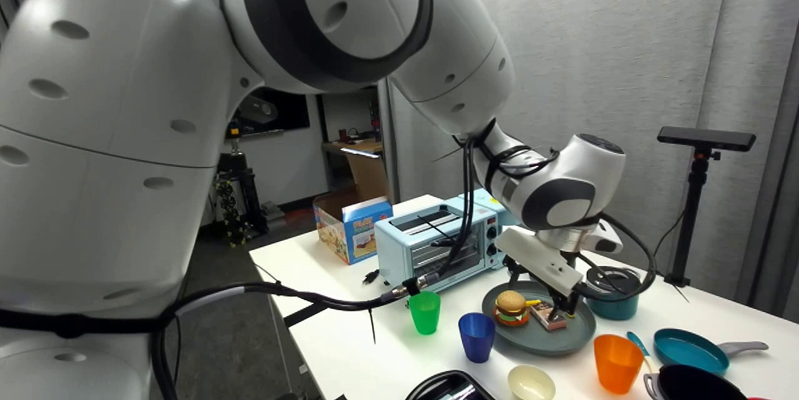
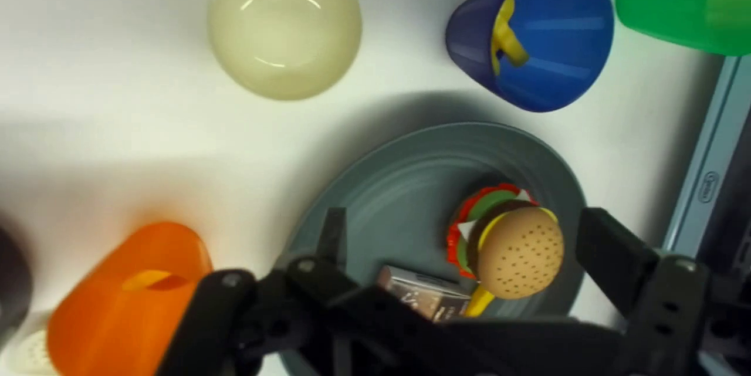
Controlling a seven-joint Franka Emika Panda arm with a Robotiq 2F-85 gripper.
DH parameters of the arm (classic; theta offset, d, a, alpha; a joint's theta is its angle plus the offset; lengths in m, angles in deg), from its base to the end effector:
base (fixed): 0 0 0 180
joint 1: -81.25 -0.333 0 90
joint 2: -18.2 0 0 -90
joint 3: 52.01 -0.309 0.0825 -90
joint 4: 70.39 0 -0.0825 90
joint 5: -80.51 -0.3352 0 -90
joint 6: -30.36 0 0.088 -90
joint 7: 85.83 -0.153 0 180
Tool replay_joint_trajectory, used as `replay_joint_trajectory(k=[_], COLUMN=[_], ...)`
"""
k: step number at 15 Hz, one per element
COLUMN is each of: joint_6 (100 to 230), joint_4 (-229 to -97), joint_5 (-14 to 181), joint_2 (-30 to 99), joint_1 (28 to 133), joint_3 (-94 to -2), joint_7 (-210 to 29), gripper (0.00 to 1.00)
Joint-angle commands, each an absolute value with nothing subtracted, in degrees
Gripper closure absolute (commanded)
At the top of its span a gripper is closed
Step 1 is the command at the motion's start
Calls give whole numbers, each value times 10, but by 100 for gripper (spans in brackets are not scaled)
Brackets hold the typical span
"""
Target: Pour the contents in the bowl into the blue cup
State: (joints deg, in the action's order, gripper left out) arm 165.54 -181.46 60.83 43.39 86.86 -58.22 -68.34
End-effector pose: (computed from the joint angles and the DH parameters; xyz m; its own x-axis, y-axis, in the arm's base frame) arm 0.5848 0.0197 0.2417 0.9981 0.0541 0.0294 0.0602 -0.9579 -0.2806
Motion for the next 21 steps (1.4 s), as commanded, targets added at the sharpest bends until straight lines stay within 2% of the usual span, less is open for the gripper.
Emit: replay_joint_trajectory(k=[1,12,21], joint_6=[1705,1855,1860], joint_4=[-1893,-1995,-1989], joint_5=[611,640,638], joint_2=[376,332,352], joint_1=[856,824,829], joint_3=[-612,-664,-670], joint_7=[-619,-545,-554], gripper=[0,0,0])
